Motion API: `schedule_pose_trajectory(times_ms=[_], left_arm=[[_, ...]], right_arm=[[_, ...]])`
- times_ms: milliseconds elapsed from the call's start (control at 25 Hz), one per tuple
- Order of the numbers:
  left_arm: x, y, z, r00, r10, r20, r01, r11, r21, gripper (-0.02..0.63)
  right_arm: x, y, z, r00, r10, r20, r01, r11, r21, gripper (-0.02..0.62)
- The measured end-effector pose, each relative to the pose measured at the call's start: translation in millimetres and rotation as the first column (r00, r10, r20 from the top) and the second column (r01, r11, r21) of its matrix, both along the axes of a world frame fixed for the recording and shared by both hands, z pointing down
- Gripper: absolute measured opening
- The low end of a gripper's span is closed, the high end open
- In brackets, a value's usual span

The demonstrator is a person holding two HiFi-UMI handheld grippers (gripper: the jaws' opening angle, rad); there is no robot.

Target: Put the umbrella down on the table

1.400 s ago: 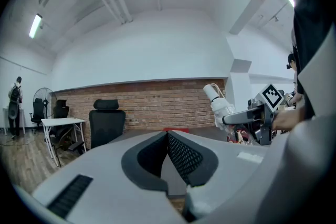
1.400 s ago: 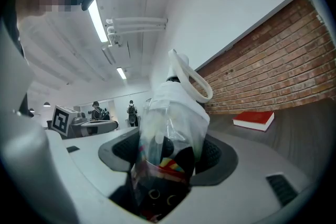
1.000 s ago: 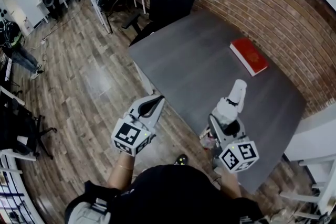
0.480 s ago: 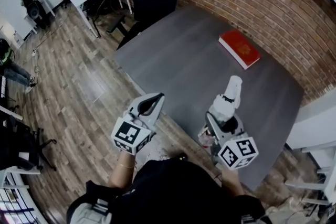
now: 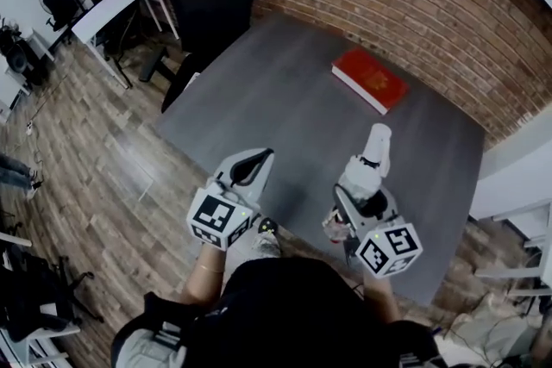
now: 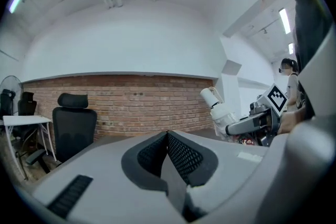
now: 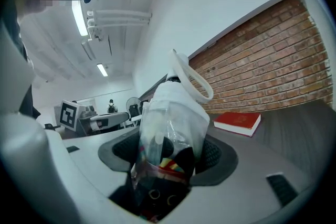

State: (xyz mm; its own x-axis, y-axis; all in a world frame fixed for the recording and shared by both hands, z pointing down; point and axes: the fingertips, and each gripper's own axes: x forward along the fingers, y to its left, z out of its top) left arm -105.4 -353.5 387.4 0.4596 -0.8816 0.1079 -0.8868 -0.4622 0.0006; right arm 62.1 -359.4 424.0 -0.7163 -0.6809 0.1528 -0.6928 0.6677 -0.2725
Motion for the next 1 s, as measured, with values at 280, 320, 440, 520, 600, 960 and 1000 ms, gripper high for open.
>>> schedule_pose_trajectory(times_ms=[280, 320, 440, 520, 600, 960, 1000], left_arm=[[-6, -55, 1, 0.996, 0.092, -0.020, -0.092, 0.996, -0.002, 0.002], [-9, -62, 2, 0.995, 0.101, -0.025, -0.101, 0.995, -0.002, 0.002], [-17, -79, 8, 0.993, 0.114, -0.033, -0.115, 0.993, -0.023, 0.002], [-22, -91, 11, 0.992, 0.124, -0.039, -0.125, 0.992, -0.032, 0.002], [-25, -100, 12, 0.990, 0.134, -0.044, -0.136, 0.990, -0.032, 0.002], [-39, -124, 21, 0.981, 0.182, -0.068, -0.185, 0.982, -0.033, 0.002], [-41, -126, 23, 0.980, 0.186, -0.072, -0.189, 0.981, -0.040, 0.002]], right_arm=[[-15, -37, 8, 0.997, 0.068, -0.027, -0.069, 0.997, -0.024, 0.284], [-17, -41, 10, 0.997, 0.076, -0.031, -0.077, 0.997, -0.029, 0.284], [-23, -56, 15, 0.994, 0.099, -0.048, -0.101, 0.994, -0.047, 0.284], [-27, -64, 19, 0.992, 0.108, -0.060, -0.112, 0.992, -0.057, 0.283], [-32, -72, 23, 0.991, 0.114, -0.070, -0.118, 0.991, -0.066, 0.282], [-54, -92, 47, 0.983, 0.123, -0.140, -0.139, 0.983, -0.116, 0.283], [-55, -93, 50, 0.981, 0.127, -0.144, -0.145, 0.982, -0.122, 0.284]])
